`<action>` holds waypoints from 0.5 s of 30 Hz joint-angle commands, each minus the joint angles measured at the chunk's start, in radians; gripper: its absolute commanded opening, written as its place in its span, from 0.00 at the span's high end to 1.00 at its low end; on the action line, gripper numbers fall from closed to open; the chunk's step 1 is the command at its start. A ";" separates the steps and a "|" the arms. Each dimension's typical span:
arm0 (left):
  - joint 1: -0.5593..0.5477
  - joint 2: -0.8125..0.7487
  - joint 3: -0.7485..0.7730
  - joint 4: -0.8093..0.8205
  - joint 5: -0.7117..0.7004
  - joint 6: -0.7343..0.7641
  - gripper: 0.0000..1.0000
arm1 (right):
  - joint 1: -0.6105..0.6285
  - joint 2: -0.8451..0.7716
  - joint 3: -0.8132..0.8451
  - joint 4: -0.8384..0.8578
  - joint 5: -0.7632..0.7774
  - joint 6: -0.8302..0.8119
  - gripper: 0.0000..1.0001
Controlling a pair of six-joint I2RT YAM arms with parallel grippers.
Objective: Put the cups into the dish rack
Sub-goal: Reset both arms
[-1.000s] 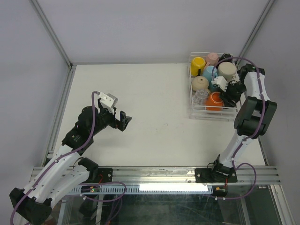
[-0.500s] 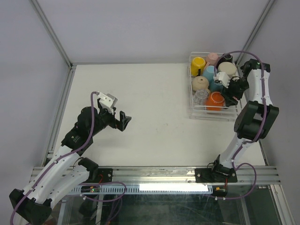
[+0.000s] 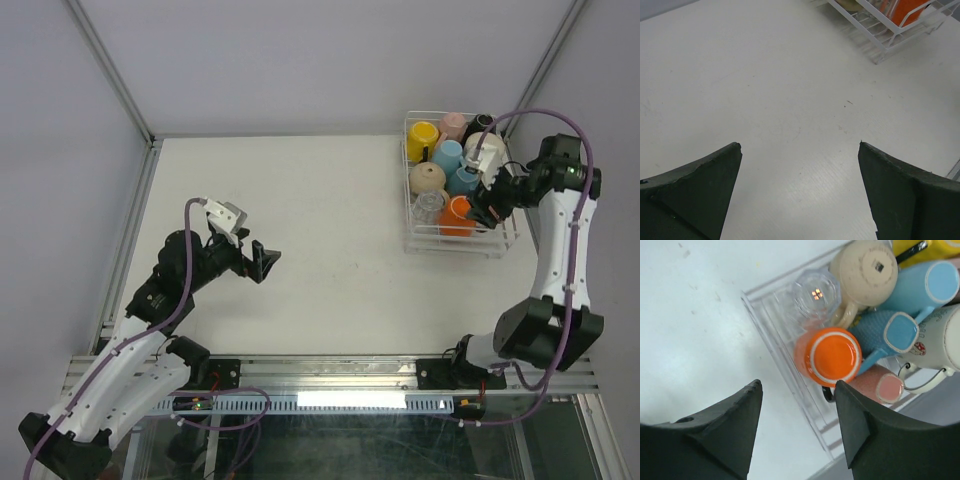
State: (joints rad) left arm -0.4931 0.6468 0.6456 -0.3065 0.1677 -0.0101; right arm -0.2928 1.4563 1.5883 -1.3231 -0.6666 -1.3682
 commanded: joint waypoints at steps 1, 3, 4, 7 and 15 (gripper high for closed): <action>0.036 -0.005 0.033 0.060 0.124 -0.003 0.01 | -0.006 -0.201 -0.175 0.261 -0.248 0.287 0.35; 0.055 -0.002 0.038 0.098 0.168 -0.021 0.01 | -0.008 -0.294 -0.267 0.381 -0.330 0.424 0.31; 0.064 0.001 0.040 0.119 0.182 -0.035 0.01 | -0.009 -0.345 -0.317 0.463 -0.370 0.514 0.28; 0.082 0.029 0.076 0.172 0.226 -0.094 0.01 | -0.009 -0.493 -0.464 0.770 -0.442 0.813 0.16; 0.088 0.174 0.349 0.253 0.279 -0.307 0.01 | -0.016 -0.558 -0.407 1.047 -0.462 1.374 0.01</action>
State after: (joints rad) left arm -0.4168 0.7628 0.8097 -0.1688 0.3870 -0.1825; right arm -0.2981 0.8692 1.0630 -0.4801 -1.0618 -0.3458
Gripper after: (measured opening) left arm 0.992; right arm 0.987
